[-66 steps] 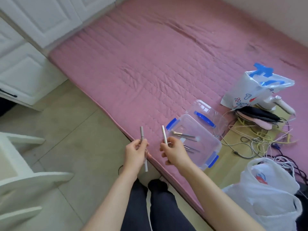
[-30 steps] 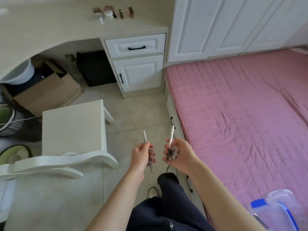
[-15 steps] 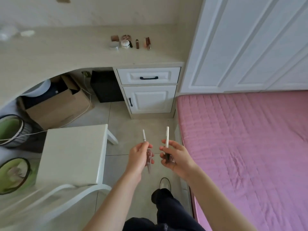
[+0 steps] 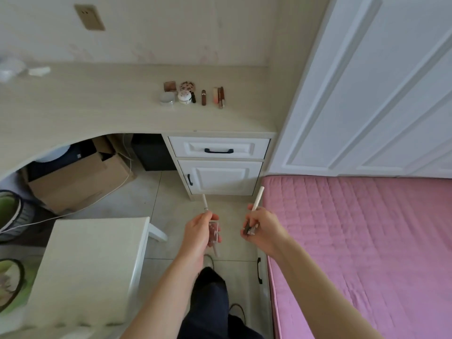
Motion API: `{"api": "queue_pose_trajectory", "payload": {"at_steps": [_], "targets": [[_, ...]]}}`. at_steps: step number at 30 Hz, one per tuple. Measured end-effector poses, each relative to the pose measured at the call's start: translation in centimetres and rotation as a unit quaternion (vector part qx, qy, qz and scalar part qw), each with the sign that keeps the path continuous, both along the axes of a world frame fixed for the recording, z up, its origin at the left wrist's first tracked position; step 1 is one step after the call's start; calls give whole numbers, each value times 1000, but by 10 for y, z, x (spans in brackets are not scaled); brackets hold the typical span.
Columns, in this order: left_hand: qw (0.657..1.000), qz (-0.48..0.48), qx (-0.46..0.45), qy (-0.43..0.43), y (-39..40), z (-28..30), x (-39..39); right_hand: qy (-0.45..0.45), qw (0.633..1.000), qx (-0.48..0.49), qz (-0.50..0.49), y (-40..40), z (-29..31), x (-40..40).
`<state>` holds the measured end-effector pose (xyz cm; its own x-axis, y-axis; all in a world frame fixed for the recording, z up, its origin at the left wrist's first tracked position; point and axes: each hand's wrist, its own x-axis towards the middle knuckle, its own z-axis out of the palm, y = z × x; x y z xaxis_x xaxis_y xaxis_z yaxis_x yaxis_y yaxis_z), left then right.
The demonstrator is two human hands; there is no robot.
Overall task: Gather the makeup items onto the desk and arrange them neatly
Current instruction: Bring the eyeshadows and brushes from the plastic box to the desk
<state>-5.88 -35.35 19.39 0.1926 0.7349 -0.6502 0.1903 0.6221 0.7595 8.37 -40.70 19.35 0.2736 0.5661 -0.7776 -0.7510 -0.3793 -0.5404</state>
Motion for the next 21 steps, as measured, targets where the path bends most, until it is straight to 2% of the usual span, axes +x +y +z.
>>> {"api": "queue_pose_trajectory", "payload": {"at_steps": [11, 16, 21], "targets": [[999, -31, -8, -35, 179, 6, 76, 17, 991, 128, -39, 168, 13, 82], [999, -45, -6, -19, 256, 11, 106, -40, 992, 123, -8, 234, 19, 108], [998, -53, -12, -19, 309, 6, 136, -87, 994, 71, -5, 280, 15, 134]]}}
